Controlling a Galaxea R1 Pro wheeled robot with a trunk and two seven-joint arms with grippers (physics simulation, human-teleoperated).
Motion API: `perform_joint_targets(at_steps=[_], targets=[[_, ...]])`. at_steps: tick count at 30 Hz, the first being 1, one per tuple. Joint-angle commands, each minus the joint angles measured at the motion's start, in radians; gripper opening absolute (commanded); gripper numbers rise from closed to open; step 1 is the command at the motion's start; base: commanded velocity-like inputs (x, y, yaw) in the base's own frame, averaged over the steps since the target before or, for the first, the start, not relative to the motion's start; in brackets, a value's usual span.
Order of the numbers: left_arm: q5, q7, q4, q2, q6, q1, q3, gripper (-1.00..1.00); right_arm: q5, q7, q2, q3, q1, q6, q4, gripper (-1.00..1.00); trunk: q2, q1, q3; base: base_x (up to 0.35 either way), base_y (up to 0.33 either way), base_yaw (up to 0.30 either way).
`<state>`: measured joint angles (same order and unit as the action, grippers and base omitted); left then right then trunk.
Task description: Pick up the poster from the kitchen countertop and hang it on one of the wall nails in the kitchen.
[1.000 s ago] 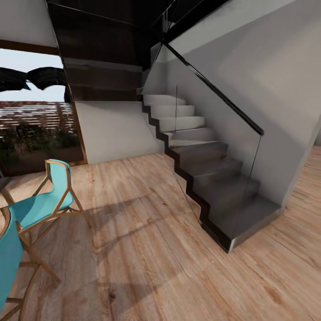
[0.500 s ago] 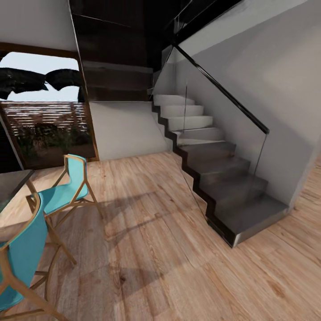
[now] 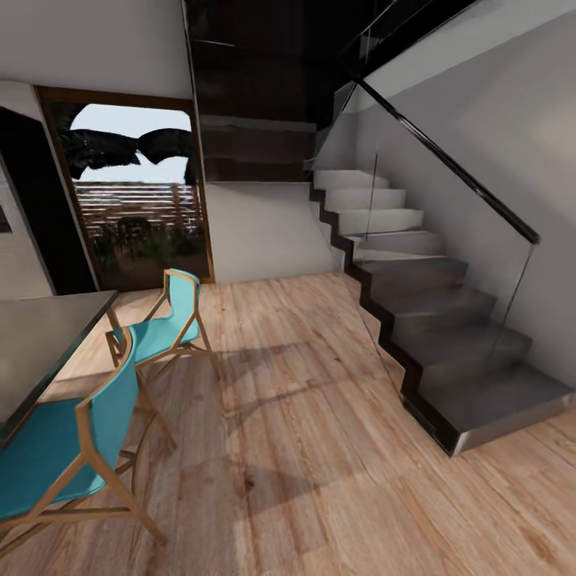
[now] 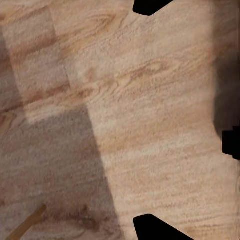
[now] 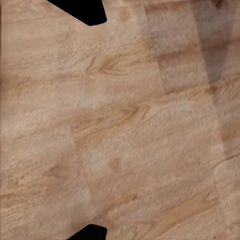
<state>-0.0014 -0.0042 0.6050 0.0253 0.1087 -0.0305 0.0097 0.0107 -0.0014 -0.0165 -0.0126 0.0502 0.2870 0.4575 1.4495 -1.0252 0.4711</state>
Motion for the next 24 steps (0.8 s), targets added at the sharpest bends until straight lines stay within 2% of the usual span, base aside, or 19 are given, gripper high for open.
perform_joint_targets(at_steps=[1,6,15,24], targets=[[0.000,0.000,0.001,0.000,0.002,0.000,0.001,1.00,0.001,0.000,0.000,-0.001,0.000,0.002,-0.001,1.00,0.000,0.000,0.001,-0.150,0.124,0.270],[0.000,0.000,0.001,0.000,0.002,0.000,0.001,1.00,0.002,0.001,-0.002,0.000,0.000,0.000,-0.003,1.00,0.000,0.000,0.001,-0.203,0.170,0.115],[0.000,0.000,0.001,-0.001,0.002,0.000,0.002,1.00,0.000,0.001,-0.002,0.000,-0.001,-0.001,-0.002,1.00,0.000,0.000,0.001,-0.235,0.196,0.023],[0.000,0.000,0.001,-0.001,0.001,0.000,0.003,1.00,0.001,0.000,0.003,-0.001,-0.001,0.001,-0.002,1.00,0.000,0.000,0.005,-0.124,0.094,0.221]])
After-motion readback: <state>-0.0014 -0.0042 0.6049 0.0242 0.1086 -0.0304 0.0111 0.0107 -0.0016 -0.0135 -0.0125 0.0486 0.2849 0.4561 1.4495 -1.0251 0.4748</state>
